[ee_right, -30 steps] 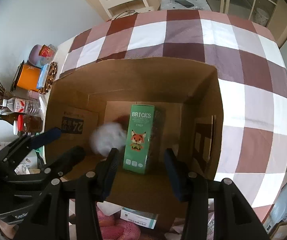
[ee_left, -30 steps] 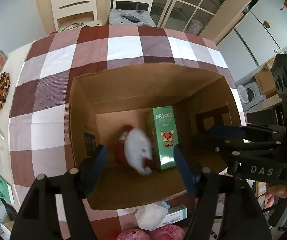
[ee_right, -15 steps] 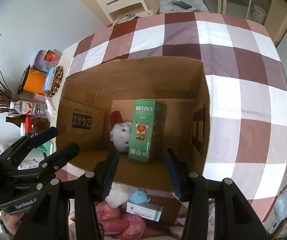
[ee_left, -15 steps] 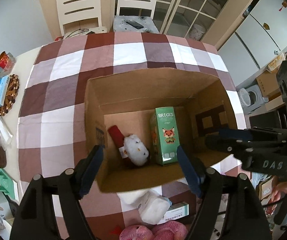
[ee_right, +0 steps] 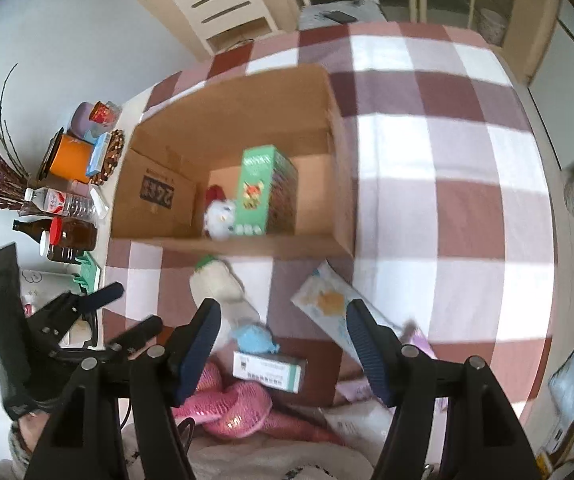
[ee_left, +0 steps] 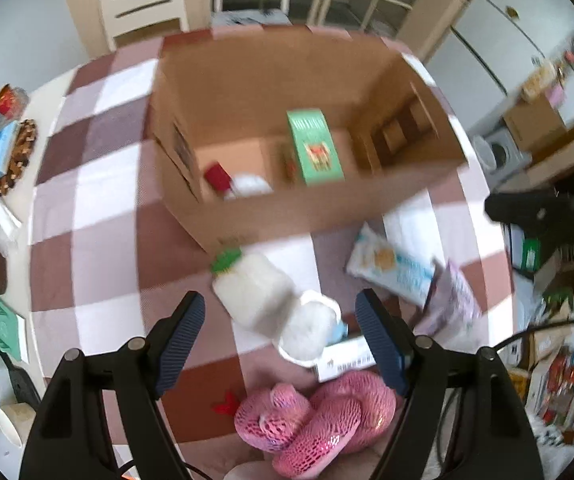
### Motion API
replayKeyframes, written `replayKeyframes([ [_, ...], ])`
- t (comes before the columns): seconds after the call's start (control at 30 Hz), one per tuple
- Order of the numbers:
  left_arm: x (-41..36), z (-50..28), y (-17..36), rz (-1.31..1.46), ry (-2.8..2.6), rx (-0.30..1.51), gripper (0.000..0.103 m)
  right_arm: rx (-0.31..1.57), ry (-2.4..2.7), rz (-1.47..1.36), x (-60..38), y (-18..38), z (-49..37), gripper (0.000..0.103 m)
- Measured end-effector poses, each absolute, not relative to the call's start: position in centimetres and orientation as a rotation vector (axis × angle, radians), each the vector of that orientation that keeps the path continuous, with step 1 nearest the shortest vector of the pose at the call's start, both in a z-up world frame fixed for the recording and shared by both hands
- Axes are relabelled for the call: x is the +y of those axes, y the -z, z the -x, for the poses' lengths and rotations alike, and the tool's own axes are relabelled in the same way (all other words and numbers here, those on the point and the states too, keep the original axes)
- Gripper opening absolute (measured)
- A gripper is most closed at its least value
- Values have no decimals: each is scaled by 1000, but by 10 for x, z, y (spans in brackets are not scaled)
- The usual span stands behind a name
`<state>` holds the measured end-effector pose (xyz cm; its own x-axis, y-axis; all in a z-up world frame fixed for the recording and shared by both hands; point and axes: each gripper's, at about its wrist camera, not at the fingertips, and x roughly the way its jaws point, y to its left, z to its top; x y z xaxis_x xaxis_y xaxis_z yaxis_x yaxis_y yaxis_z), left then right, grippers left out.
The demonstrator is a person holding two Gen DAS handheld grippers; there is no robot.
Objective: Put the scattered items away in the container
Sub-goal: 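Grasp the clear plastic container with left tool while right tool grasps the white bag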
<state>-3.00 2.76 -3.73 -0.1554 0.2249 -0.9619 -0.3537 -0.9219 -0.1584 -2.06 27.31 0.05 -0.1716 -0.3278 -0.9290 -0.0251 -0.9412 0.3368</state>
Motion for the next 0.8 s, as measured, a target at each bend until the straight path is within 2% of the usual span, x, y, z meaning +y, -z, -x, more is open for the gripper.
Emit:
replayKeyframes([
  [0.1,37,19,55,1764,-2074,183,79,-415,2240,-1898,281,6,6,67],
  [0.27,47,16,81,1796,-2021,234,79,-275,2313,-1911,291,17,-17,67],
  [0.37,50,16,100,1830,-1979,238,79,-263,2312,-1957,303,28,-29,67],
  [0.53,54,13,120,1841,-1943,244,79,-277,2243,-2061,320,56,-51,67],
  [0.7,54,10,134,1850,-1945,252,78,-128,2135,-2121,312,90,-82,67],
  [0.8,50,9,141,1861,-1963,249,77,-118,2093,-2167,310,108,-93,67],
])
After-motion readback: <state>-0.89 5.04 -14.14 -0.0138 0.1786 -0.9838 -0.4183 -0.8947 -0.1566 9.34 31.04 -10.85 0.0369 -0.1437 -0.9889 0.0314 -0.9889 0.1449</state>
